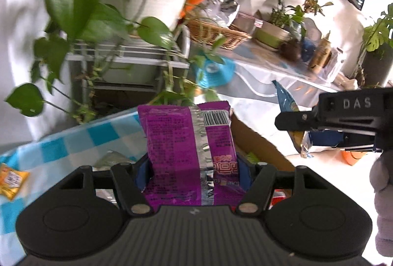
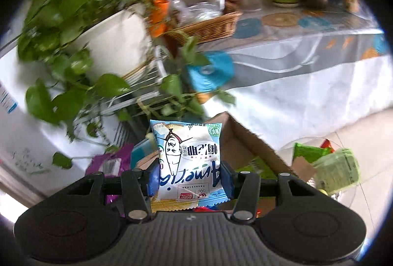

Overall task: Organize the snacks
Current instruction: 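Carry purple bag into box with left tool while right tool drops white Ameria bag there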

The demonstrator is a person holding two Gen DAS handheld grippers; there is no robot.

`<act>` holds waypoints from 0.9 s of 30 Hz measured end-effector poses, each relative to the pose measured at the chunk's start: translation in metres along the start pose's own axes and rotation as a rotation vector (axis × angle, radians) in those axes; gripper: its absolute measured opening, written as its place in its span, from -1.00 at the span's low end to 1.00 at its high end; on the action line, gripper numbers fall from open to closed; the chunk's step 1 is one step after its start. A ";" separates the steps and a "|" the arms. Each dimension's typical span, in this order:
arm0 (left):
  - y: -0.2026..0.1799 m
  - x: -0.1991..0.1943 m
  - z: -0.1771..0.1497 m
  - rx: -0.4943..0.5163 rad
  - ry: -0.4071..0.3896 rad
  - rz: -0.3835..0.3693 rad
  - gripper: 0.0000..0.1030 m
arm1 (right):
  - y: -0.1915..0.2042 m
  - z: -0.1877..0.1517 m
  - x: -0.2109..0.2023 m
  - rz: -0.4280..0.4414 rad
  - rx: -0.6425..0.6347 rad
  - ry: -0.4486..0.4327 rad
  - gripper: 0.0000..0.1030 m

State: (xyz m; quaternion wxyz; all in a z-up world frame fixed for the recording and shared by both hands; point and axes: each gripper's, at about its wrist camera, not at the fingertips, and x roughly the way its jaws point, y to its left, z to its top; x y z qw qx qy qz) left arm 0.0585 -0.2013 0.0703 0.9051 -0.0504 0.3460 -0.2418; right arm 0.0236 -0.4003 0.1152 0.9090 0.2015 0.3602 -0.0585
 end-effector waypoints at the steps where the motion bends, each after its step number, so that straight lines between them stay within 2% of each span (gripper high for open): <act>1: -0.002 0.003 -0.001 -0.003 0.002 -0.009 0.30 | -0.003 0.001 -0.001 -0.009 0.012 -0.005 0.08; 10: -0.028 0.033 -0.012 -0.025 0.031 -0.087 0.30 | -0.018 0.001 0.002 -0.051 0.056 0.001 0.08; 12: -0.031 0.037 -0.013 -0.022 0.032 -0.100 0.38 | -0.021 0.001 0.004 -0.060 0.068 0.010 0.10; 14: -0.033 0.037 -0.014 -0.018 0.029 -0.094 0.62 | -0.022 0.000 0.006 -0.076 0.078 0.014 0.22; 16: -0.035 0.034 -0.014 -0.018 0.015 -0.099 0.68 | -0.024 0.000 0.006 -0.089 0.088 0.015 0.41; 27: -0.013 0.006 0.004 -0.034 0.001 -0.038 0.71 | -0.017 0.000 0.006 -0.057 0.081 0.010 0.50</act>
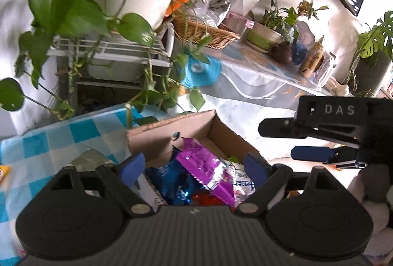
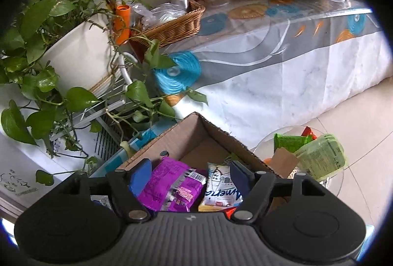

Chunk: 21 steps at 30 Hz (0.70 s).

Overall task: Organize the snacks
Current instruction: 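Carry purple bag into box with left tool while right tool drops white Ameria bag there, then move left tool to yellow waffle bag while right tool approaches silver foil bag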

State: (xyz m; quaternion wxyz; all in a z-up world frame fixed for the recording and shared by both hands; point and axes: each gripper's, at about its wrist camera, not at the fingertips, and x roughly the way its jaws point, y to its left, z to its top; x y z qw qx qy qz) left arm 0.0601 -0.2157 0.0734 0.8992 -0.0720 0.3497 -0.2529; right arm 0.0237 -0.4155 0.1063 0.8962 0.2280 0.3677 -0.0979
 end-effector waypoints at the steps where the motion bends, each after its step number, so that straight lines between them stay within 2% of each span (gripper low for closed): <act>1: 0.002 -0.003 0.001 0.003 0.000 0.004 0.71 | 0.001 0.000 0.000 0.004 -0.002 0.000 0.51; 10: 0.028 -0.019 0.002 0.008 0.030 0.061 0.71 | 0.016 -0.004 0.004 0.059 -0.051 0.022 0.57; 21: 0.096 -0.044 0.007 -0.051 0.036 0.188 0.71 | 0.048 -0.014 0.010 0.120 -0.155 0.033 0.61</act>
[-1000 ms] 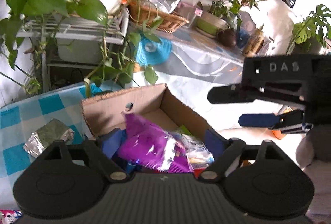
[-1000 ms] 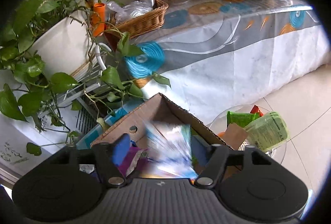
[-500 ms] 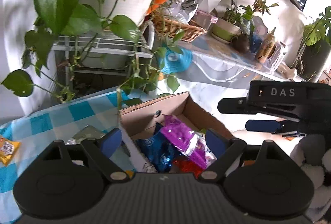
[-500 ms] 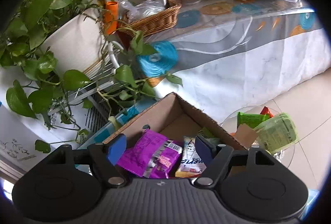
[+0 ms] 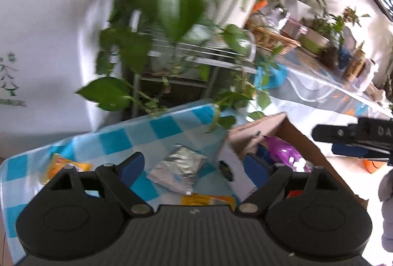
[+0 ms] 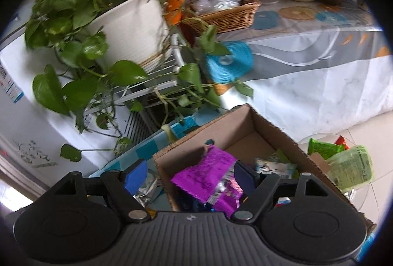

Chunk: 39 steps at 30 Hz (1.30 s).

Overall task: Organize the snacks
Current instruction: 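Move left tool to yellow waffle bag while right tool approaches silver foil bag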

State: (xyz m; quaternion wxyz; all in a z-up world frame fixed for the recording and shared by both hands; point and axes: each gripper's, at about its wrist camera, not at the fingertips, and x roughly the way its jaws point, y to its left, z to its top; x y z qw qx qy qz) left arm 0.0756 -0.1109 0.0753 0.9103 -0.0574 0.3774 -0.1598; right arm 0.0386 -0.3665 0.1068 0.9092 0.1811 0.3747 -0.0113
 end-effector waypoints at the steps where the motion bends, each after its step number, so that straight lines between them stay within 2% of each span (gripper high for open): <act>1: 0.006 -0.001 0.001 -0.009 -0.002 0.006 0.71 | 0.003 -0.001 0.001 0.003 -0.013 -0.001 0.61; 12: 0.086 0.000 0.004 -0.119 -0.001 0.173 0.71 | 0.031 -0.007 0.013 0.076 -0.070 0.015 0.61; 20: 0.145 0.021 -0.002 -0.225 0.026 0.291 0.71 | 0.064 -0.016 0.029 0.148 -0.139 0.030 0.61; 26: 0.167 0.047 -0.008 -0.264 0.077 0.329 0.71 | 0.082 -0.026 0.050 0.173 -0.198 0.054 0.61; 29: 0.170 0.060 -0.011 -0.262 0.099 0.347 0.71 | 0.093 -0.034 0.063 0.168 -0.271 0.066 0.60; 39: 0.178 0.086 -0.012 -0.279 0.107 0.360 0.71 | 0.114 -0.043 0.114 0.153 -0.397 0.069 0.60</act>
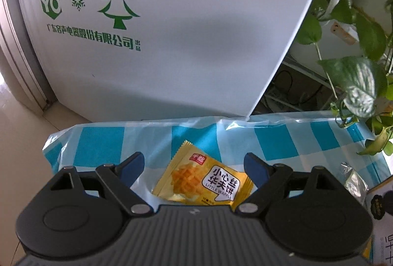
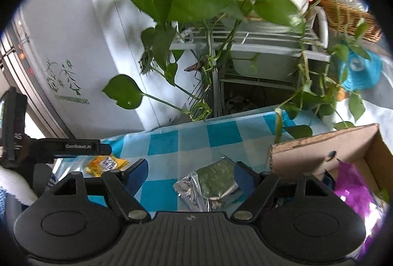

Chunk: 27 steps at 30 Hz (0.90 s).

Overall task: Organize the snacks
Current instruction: 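Move left tool to yellow waffle bag while right tool approaches silver foil bag, then close left tool on yellow waffle bag while right tool grasps silver foil bag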

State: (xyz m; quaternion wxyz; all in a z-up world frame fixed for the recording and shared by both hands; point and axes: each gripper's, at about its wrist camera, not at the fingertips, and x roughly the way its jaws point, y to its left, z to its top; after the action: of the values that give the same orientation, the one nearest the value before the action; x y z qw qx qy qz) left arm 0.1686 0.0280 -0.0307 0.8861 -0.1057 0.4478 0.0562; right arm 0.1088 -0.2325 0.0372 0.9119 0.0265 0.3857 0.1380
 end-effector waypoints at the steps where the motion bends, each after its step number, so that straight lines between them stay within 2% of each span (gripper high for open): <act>1: 0.000 0.001 0.001 -0.003 -0.003 0.003 0.71 | 0.001 0.000 0.006 -0.012 -0.010 0.009 0.60; 12: 0.006 0.017 0.003 -0.043 0.015 0.037 0.71 | 0.013 -0.001 0.059 -0.067 -0.113 0.087 0.62; 18: 0.006 0.024 -0.003 -0.001 0.024 0.052 0.74 | 0.022 -0.006 0.069 -0.134 -0.198 0.102 0.66; 19: 0.003 0.024 -0.004 0.025 0.027 0.061 0.74 | 0.024 -0.008 0.069 -0.125 -0.215 0.116 0.48; 22: -0.005 0.024 -0.009 0.083 0.047 0.092 0.75 | 0.026 -0.012 0.069 -0.106 -0.233 0.126 0.46; 27: -0.006 0.018 -0.015 0.103 0.067 0.082 0.74 | 0.028 -0.013 0.064 -0.082 -0.239 0.152 0.46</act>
State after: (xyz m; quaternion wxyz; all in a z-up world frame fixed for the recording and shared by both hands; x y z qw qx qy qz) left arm 0.1689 0.0189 -0.0529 0.8717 -0.0435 0.4836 0.0657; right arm 0.1355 -0.1887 -0.0124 0.8817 -0.1087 0.4350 0.1472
